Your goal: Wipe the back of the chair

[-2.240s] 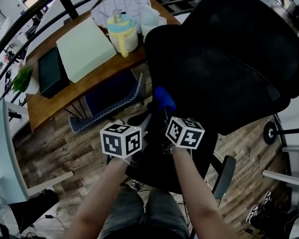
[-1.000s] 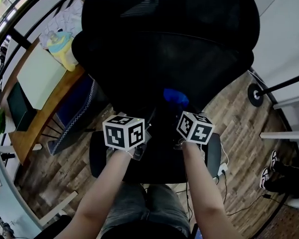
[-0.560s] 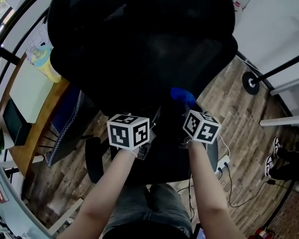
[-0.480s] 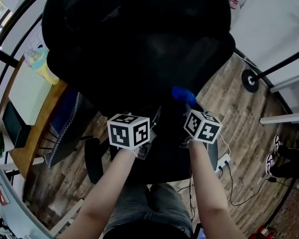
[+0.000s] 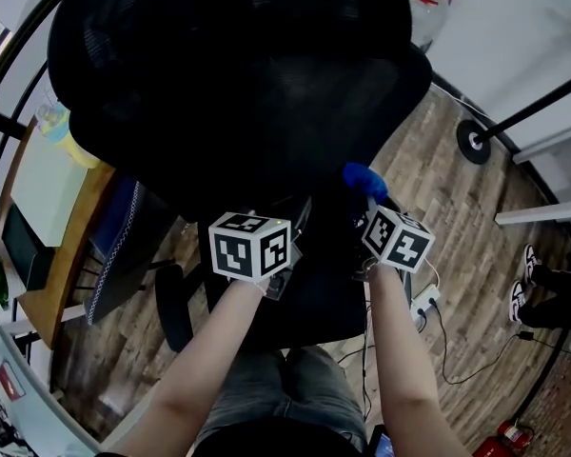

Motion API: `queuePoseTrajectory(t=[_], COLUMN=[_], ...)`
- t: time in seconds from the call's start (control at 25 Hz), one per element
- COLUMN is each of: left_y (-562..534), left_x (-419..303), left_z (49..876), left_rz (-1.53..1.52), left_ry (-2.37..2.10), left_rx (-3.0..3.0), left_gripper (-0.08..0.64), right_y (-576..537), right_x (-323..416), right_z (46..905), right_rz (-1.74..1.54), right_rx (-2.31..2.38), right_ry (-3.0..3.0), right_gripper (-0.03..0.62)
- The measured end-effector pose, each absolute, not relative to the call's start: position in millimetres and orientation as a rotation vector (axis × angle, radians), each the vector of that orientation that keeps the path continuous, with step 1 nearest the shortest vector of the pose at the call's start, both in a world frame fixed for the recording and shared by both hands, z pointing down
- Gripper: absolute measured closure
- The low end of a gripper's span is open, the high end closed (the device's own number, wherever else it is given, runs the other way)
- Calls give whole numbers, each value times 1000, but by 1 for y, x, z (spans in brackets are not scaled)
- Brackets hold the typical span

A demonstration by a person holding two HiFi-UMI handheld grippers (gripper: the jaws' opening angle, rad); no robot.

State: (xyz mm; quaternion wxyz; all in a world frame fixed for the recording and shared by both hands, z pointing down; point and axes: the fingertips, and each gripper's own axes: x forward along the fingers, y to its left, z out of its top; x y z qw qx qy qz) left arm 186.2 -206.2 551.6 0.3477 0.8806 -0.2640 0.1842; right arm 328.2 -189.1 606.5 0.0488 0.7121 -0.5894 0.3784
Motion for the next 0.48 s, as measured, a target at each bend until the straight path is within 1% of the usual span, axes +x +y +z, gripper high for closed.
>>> queuePoseTrajectory(t=[0.48], left_y=[-183], left_x=[194], left_z=[535], left_rz=[505], left_ry=[-672], left_rx=[2325], left_gripper=[518], right_y=[-154], right_x=[332], right_z=[581], right_rz=[1143], right_rx=[2110], right_ry=[-1860], right_gripper=[508])
